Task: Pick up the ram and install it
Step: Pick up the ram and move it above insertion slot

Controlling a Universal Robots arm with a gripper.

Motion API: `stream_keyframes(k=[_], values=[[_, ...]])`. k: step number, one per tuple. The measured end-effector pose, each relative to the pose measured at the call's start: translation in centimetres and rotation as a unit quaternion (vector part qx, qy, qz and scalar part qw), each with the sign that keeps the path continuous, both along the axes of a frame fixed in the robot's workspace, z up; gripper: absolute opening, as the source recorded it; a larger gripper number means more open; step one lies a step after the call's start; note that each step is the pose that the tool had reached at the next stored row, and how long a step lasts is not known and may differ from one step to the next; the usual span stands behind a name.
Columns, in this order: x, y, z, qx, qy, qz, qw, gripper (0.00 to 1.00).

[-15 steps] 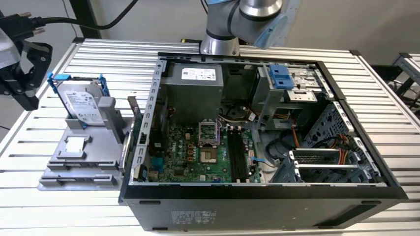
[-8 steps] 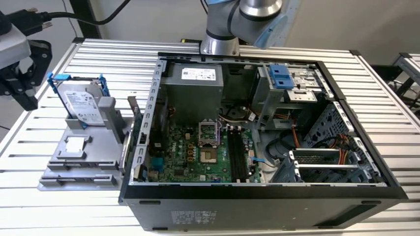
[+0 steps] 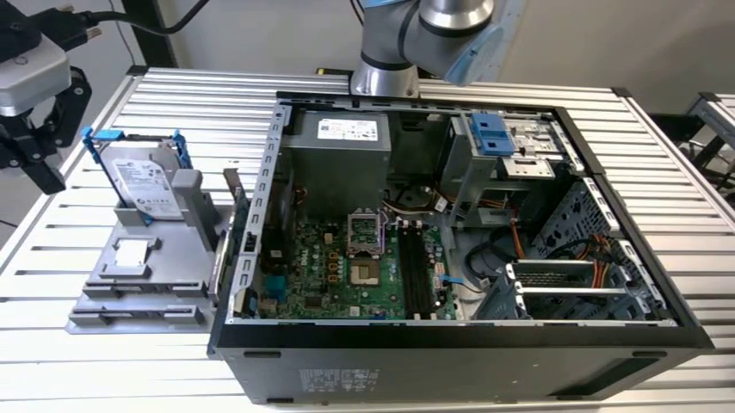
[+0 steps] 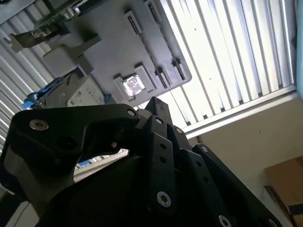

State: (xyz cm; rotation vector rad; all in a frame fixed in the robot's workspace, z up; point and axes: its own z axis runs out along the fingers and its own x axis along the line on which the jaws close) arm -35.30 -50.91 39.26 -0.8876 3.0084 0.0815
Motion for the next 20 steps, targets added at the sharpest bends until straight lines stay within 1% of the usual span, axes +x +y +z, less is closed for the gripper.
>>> stream_keyframes(k=[3, 5, 7, 10, 13, 15, 16, 18, 20], values=[[0.00, 0.00, 0.00, 0.0000, 0.0000, 0.027, 0.99964, 0.00], [0.00, 0.00, 0.00, 0.0000, 0.0000, 0.046, 0.99896, 0.00], [0.00, 0.00, 0.00, 0.0000, 0.0000, 0.063, 0.99799, 0.00], [0.00, 0.00, 0.00, 0.0000, 0.0000, 0.090, 0.99593, 0.00], [0.00, 0.00, 0.00, 0.0000, 0.0000, 0.117, 0.99310, 0.00], [0.00, 0.00, 0.00, 0.0000, 0.0000, 0.136, 0.99076, 0.00], [0.00, 0.00, 0.00, 0.0000, 0.0000, 0.144, 0.98951, 0.00], [0.00, 0.00, 0.00, 0.0000, 0.0000, 0.162, 0.98675, 0.00], [0.00, 0.00, 0.00, 0.0000, 0.0000, 0.180, 0.98362, 0.00]])
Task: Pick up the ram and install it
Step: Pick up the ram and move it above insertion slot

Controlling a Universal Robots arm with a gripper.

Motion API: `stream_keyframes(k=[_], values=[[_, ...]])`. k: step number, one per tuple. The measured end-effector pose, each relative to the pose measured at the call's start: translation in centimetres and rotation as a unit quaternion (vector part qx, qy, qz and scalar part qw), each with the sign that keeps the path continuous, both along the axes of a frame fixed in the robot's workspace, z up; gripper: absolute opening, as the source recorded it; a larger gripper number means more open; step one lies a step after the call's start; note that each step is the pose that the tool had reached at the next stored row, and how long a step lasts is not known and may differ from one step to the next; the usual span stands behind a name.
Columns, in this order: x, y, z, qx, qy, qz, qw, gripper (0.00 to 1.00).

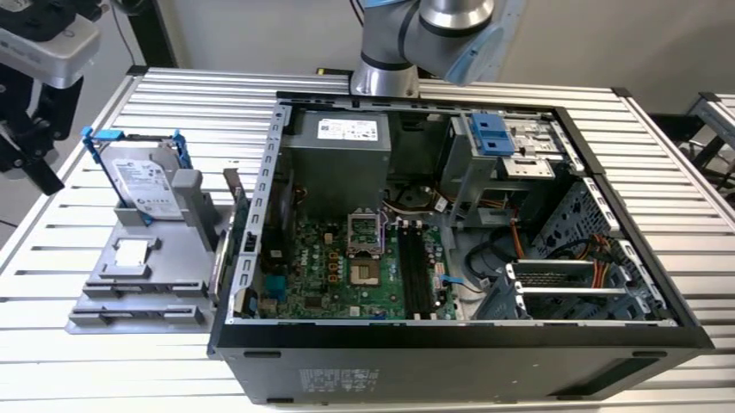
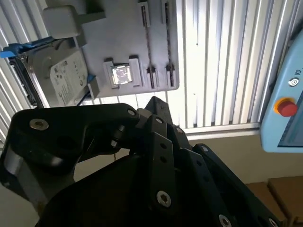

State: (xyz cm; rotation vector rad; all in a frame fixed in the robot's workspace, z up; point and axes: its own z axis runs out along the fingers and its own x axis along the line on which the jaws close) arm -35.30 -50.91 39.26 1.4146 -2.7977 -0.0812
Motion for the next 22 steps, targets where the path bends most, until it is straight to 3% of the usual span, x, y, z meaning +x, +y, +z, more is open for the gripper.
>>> stream_keyframes(k=[3, 7, 12, 15, 18, 22], values=[[0.00, 0.00, 0.00, 0.0000, 0.0000, 0.027, 0.99962, 0.00], [0.01, -0.01, 0.00, 0.0000, -0.0010, 0.063, 0.99799, 0.00], [0.01, 0.00, 0.01, -0.0006, -0.0092, 0.101, 0.99486, 0.00], [0.01, 0.00, -0.01, -0.0007, -0.0132, 0.124, 0.99225, 0.00], [0.00, 0.00, -0.01, -0.0005, -0.0134, 0.146, 0.98915, 0.00], [0.00, 0.00, 0.00, -0.0001, -0.0136, 0.177, 0.98418, 0.00]])
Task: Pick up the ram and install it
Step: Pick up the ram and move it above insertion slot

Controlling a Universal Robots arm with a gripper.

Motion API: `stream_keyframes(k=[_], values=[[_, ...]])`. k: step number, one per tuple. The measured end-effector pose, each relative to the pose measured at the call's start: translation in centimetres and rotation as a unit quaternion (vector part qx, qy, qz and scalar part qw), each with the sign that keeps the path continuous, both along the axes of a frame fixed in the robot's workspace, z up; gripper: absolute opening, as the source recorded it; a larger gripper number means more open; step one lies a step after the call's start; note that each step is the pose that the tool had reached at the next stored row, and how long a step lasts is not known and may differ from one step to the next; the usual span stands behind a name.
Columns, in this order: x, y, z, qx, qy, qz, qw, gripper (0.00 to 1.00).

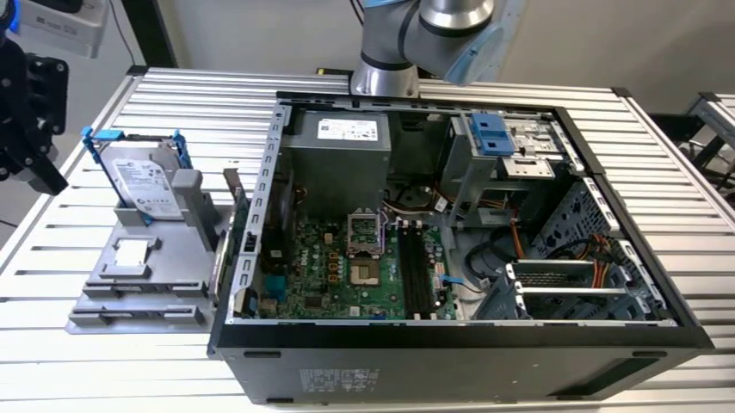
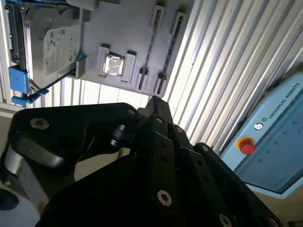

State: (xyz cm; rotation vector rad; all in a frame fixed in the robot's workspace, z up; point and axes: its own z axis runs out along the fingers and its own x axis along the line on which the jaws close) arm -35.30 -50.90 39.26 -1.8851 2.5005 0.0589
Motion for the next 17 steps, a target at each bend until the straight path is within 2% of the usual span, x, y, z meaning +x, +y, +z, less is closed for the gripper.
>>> stream_keyframes(k=[4, 8, 12, 14, 17], values=[[0.00, 0.00, 0.00, 0.0000, -0.0001, 0.037, 0.99932, 0.00], [0.01, -0.01, 0.00, 0.0000, -0.0001, 0.073, 0.99735, 0.00], [0.01, 0.00, -0.01, 0.0000, -0.0005, 0.109, 0.99403, 0.00], [0.01, -0.01, -0.01, 0.0000, -0.0007, 0.127, 0.99190, 0.00], [0.01, -0.01, -0.01, 0.0000, -0.0011, 0.154, 0.98812, 0.00]])
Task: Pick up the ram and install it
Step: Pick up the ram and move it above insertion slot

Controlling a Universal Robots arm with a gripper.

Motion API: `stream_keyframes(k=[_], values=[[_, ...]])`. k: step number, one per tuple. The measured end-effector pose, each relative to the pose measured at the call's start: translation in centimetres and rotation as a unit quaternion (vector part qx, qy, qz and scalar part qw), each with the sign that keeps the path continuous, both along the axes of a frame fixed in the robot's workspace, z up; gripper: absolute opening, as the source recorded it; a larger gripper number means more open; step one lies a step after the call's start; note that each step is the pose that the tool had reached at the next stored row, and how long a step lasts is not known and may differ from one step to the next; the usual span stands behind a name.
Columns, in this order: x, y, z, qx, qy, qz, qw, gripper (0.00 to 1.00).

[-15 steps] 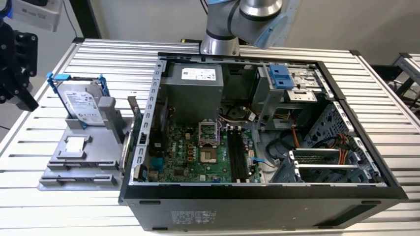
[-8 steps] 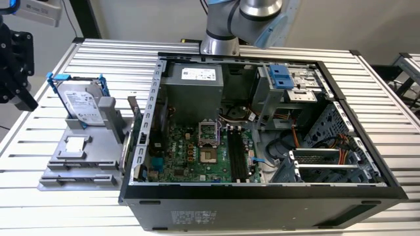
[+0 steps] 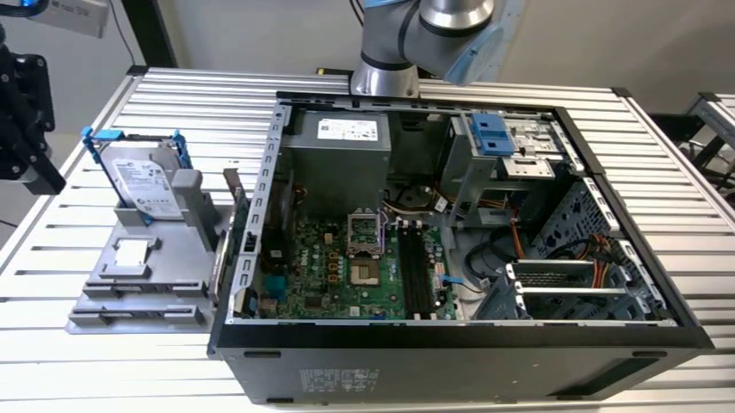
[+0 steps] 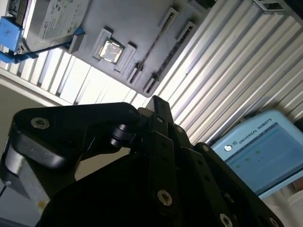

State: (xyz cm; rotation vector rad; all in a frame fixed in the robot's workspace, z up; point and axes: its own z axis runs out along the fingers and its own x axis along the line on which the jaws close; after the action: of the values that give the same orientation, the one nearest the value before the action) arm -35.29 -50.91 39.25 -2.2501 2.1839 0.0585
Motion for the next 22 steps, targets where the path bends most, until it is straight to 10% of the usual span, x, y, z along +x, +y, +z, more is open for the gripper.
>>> stream_keyframes(k=[11, 12, 22], values=[[0.01, 0.00, 0.00, 0.0000, -0.0001, 0.037, 0.99932, 0.00], [0.01, 0.00, 0.00, 0.0000, -0.0001, 0.038, 0.99928, 1.00], [0.01, 0.00, 0.00, 0.0000, -0.0001, 0.044, 0.99904, 1.00]])
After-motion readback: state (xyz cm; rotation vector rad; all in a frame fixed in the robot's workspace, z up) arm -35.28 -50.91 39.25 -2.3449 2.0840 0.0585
